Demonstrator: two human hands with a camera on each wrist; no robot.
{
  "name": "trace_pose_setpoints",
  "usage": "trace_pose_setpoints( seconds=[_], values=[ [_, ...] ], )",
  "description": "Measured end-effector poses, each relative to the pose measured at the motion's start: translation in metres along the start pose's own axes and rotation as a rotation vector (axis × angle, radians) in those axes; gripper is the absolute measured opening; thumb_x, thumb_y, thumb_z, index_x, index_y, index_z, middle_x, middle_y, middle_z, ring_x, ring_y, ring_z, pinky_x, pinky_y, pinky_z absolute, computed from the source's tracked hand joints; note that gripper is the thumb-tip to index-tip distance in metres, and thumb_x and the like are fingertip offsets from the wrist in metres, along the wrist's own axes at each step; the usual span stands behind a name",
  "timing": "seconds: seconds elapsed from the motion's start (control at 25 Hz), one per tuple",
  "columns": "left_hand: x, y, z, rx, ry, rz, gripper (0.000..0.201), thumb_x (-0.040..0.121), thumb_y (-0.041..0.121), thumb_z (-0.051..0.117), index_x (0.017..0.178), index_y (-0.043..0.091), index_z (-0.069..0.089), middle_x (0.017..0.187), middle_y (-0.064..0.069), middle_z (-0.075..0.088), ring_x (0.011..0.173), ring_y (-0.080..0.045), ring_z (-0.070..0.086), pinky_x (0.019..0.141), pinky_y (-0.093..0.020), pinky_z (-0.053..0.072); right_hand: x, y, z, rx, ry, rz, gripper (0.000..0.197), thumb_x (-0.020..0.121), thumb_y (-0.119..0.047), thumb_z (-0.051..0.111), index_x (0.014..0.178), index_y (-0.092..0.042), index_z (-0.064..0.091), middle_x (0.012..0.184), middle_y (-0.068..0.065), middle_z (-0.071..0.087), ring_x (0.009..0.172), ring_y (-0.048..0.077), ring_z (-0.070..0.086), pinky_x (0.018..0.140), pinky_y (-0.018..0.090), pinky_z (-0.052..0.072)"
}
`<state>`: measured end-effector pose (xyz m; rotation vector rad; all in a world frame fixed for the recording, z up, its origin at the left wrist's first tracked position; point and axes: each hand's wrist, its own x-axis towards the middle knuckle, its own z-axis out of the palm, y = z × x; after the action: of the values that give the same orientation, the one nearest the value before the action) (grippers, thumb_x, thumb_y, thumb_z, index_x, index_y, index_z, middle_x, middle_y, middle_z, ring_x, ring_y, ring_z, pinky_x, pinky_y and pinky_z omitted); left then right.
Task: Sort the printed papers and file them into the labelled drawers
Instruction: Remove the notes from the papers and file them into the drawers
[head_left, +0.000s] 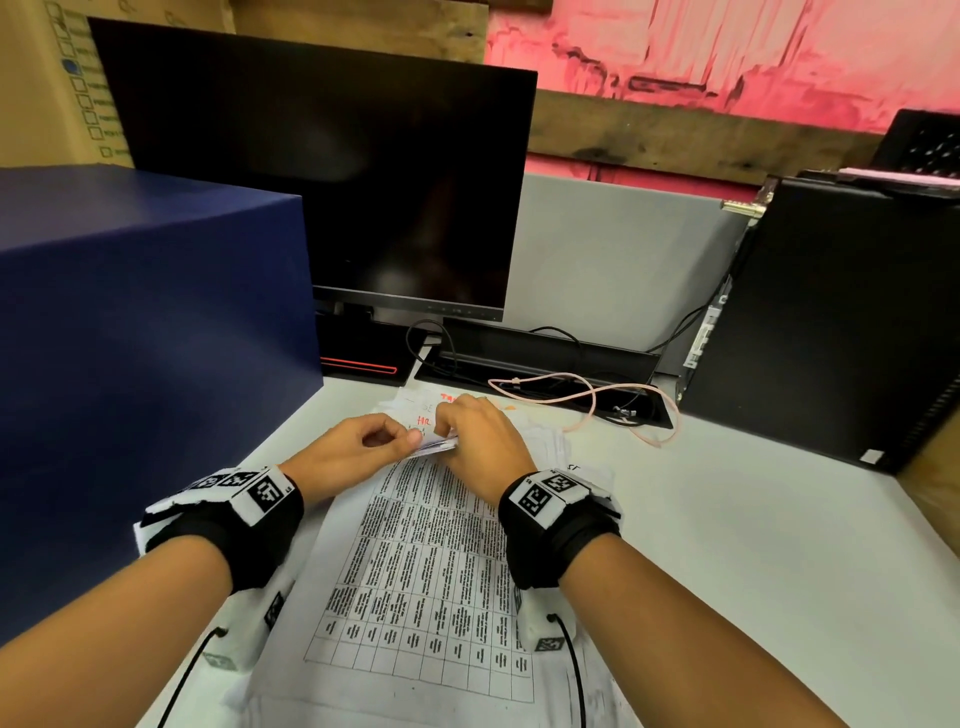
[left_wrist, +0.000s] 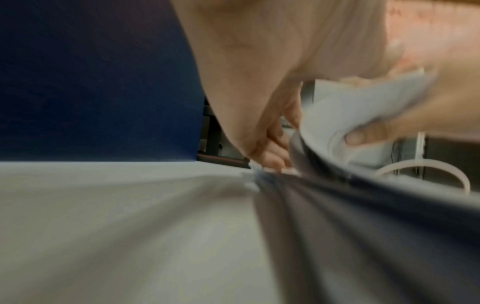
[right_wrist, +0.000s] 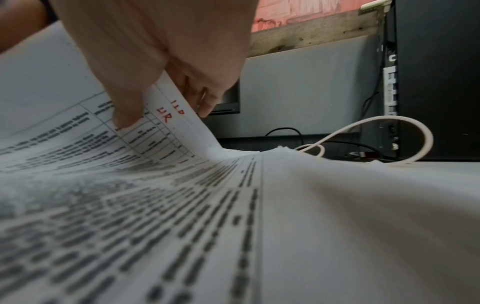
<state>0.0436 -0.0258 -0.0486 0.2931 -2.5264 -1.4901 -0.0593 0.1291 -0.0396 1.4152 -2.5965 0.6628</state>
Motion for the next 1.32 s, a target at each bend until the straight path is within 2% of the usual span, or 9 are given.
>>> trace_pose_setpoints(
  seconds=[0.08,0.2,0.4,0.56,0.68,0.76,0.96,1.12,1.32],
  values=[
    [-0.012,0.009,-0.005,-0.012,-0.09,-0.033,0.08,0.058,0.087,0.054,0.107,0.025,0.066,0.102,0.012,0.069,0.093,0.005,0.062,0.076,-0.01,0.043,0.0,-0.001,-0.006,0.033,0.027,0.021,0.016,0.085,-0.023,0.067,0.087,-0.013,0.053,0.093,0.002,0.061,0.091,0.024,0.055,0.075,0.037,0.045],
    [-0.021,0.023,-0.004,0.056,-0.174,-0.083,0.033,0.085,0.049,0.063,0.109,0.026,0.064,0.101,0.007,0.071,0.092,-0.003,0.066,0.077,-0.014,0.047,0.0,-0.008,-0.022,0.118,0.086,0.05,0.022,0.084,-0.029,0.069,0.09,-0.016,0.052,0.09,0.0,0.063,0.085,0.022,0.058,0.075,0.042,0.05],
    [-0.028,0.055,-0.007,-0.072,0.192,0.014,0.012,0.091,0.023,0.064,0.101,0.017,0.067,0.094,-0.003,0.073,0.085,-0.017,0.07,0.08,-0.034,0.055,-0.006,-0.011,-0.075,0.31,0.415,0.055,0.048,0.08,-0.032,0.075,0.121,-0.024,0.051,0.12,-0.002,0.054,0.115,0.016,0.048,0.101,0.035,0.041],
    [-0.043,0.089,-0.02,-0.269,0.352,0.148,0.026,0.092,0.022,0.061,0.116,0.012,0.061,0.108,-0.002,0.067,0.096,-0.014,0.062,0.089,-0.029,0.049,-0.026,0.014,-0.115,0.487,0.599,0.445,0.095,0.077,-0.048,0.075,0.148,-0.013,0.023,0.148,0.011,0.033,0.137,0.026,0.03,0.114,0.041,0.027],
    [-0.052,0.106,-0.022,-0.425,0.317,0.231,0.038,0.091,0.019,0.06,0.128,0.01,0.055,0.119,-0.001,0.065,0.108,-0.011,0.062,0.095,-0.026,0.05,-0.044,0.018,-0.125,1.028,0.327,0.473,0.073,0.087,-0.052,0.06,0.141,-0.007,0.038,0.139,0.008,0.052,0.126,0.022,0.051,0.106,0.041,0.042],
    [-0.055,0.115,-0.022,-0.378,0.339,0.277,0.039,0.091,0.02,0.06,0.128,0.011,0.056,0.119,0.0,0.066,0.109,-0.012,0.063,0.098,-0.03,0.049,-0.051,0.01,-0.127,1.068,0.244,0.367,0.047,0.094,-0.043,0.054,0.124,-0.007,0.056,0.119,0.003,0.067,0.109,0.018,0.064,0.098,0.039,0.05],
    [-0.048,0.126,-0.029,-0.382,0.46,0.33,0.048,0.089,0.038,0.065,0.129,0.016,0.05,0.123,-0.005,0.061,0.11,-0.02,0.061,0.093,-0.039,0.052,-0.05,-0.021,-0.14,1.003,0.496,0.172,0.018,0.101,-0.02,0.048,0.118,-0.016,0.053,0.11,-0.013,0.062,0.099,-0.004,0.059,0.084,0.012,0.048],
    [-0.055,0.113,-0.017,-0.52,0.609,0.293,0.036,0.093,0.032,0.06,0.119,0.01,0.049,0.109,-0.001,0.066,0.089,-0.008,0.069,0.072,-0.025,0.055,-0.059,-0.021,-0.113,0.976,0.55,0.255,0.006,0.101,-0.019,0.045,0.106,-0.018,0.049,0.104,-0.007,0.06,0.093,0.004,0.057,0.088,0.025,0.049],
    [-0.059,0.117,-0.012,-0.483,0.578,0.336,0.036,0.096,0.041,0.05,0.115,0.01,0.057,0.109,-0.004,0.069,0.095,-0.016,0.068,0.079,-0.031,0.055,-0.068,-0.017,-0.095,1.003,0.579,0.308,0.014,0.101,-0.019,0.046,0.114,-0.015,0.046,0.106,-0.005,0.059,0.093,0.006,0.057,0.074,0.016,0.044]
  ],
)
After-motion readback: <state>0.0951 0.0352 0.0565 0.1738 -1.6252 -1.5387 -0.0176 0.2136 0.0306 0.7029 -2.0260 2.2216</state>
